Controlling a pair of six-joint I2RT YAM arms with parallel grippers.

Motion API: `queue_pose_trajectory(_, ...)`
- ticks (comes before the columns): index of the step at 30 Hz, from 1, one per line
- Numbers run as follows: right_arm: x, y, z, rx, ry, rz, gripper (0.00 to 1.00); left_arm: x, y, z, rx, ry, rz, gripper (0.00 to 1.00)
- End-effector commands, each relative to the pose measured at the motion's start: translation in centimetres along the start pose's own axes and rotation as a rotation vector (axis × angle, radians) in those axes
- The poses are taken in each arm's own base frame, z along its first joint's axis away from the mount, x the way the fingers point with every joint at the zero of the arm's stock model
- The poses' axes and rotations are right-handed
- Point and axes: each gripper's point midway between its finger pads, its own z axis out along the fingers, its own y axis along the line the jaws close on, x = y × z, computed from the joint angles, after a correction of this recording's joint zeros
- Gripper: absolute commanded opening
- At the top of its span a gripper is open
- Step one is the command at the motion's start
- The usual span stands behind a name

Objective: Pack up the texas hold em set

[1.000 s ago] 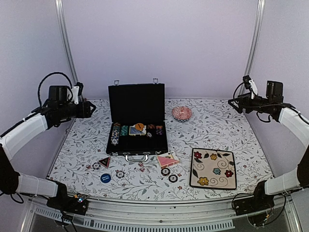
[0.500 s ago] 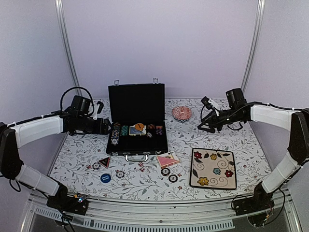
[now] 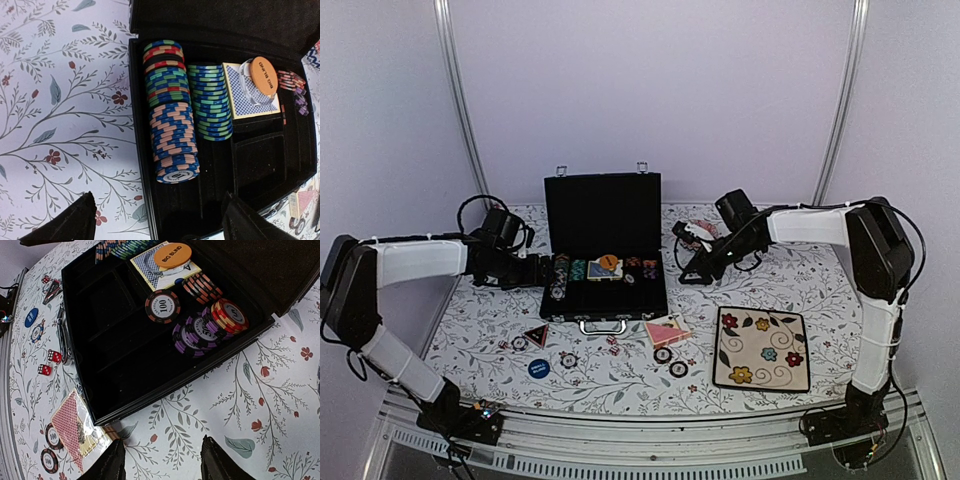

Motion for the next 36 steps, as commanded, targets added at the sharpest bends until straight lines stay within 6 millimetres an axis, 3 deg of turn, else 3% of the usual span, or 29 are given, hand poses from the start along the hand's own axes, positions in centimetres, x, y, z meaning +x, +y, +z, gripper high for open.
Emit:
queue_pose_trajectory(1,0.6,-0.3,1.8,0.002,0.061,0.057,0.51,0.8,-0.2,1.0,0.013,0.019,-0.025,0.87)
queue_pose_trajectory(7,1.6,0.7,3.5,-0.019,0.105,0.055,0.53,2.2,-0.8,1.9,0.071,0.049,-0.03,0.87)
queue_pose_trajectory(16,0.7,1.4,5.0,-0.075,0.104,0.042,0.56,3.5,-1.6,3.1,0.106,0.087,-0.031,0.86)
queue_pose_trajectory(27,0.2,0.8,7.6,-0.145,0.105,0.08,0.58,5.2,-3.2,3.2,0.162,0.106,-0.005,0.85)
queue_pose_trajectory(33,-1.0,1.1,8.2,-0.198,0.076,0.07,0.58,6.0,-3.8,2.9,0.177,0.117,0.003,0.84)
queue_pose_trajectory(36,-0.6,1.0,9.4,-0.233,0.08,0.083,0.57,6.1,-4.3,2.6,0.189,0.113,0.005,0.84)
